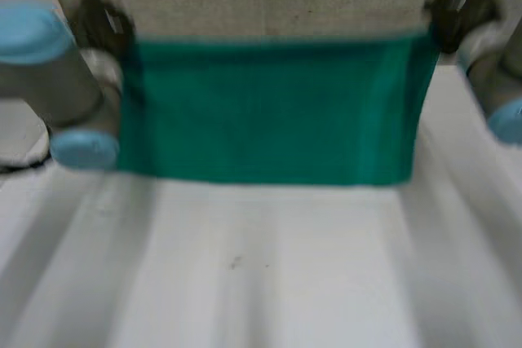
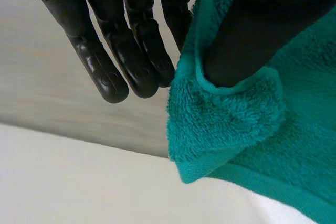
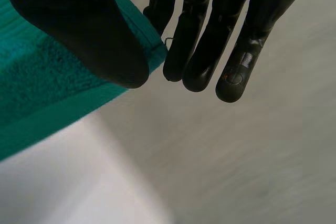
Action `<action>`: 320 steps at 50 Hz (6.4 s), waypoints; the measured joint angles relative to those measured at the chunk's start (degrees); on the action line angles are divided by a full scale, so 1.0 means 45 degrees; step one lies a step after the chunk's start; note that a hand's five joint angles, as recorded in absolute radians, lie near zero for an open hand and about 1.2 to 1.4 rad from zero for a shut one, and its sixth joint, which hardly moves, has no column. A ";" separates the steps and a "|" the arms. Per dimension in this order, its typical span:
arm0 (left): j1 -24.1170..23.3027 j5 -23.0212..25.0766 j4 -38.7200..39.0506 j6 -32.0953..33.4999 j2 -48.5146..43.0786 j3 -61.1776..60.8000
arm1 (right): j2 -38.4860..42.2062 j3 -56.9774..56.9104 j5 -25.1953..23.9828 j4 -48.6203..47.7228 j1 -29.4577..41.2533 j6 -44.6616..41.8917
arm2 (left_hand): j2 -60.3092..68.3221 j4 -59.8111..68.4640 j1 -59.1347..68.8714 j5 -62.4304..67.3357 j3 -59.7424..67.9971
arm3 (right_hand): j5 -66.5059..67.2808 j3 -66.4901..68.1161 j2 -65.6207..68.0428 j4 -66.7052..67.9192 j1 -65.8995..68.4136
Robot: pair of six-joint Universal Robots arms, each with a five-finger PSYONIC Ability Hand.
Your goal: Fold the towel.
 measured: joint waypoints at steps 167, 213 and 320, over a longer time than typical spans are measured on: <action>-0.0143 0.2074 0.4122 -0.5835 0.1800 -0.9727 | -0.0045 0.7415 -0.3327 0.1501 -0.2498 0.2084 | -1.2670 -1.2681 -1.1603 -1.1744 -1.2533 | -0.9547 -0.9475 -0.9384 -0.9582 -0.7713; -0.0018 0.2029 0.3528 -0.6604 0.2861 -1.0189 | -0.0175 0.4743 -0.2976 0.1504 -0.4937 0.0575 | -1.2670 -1.2681 -1.1603 -1.1744 -1.2533 | -0.0188 -0.0079 -0.0108 -0.0010 -0.0216; -0.3886 0.0999 0.0165 -1.1087 0.0922 -0.6219 | 0.1775 0.3390 -0.2557 0.0447 0.4282 0.5727 | -1.2670 -1.2681 -1.1603 -1.1744 -1.2533 | -1.2000 -1.2482 -1.2167 -1.2310 -1.0022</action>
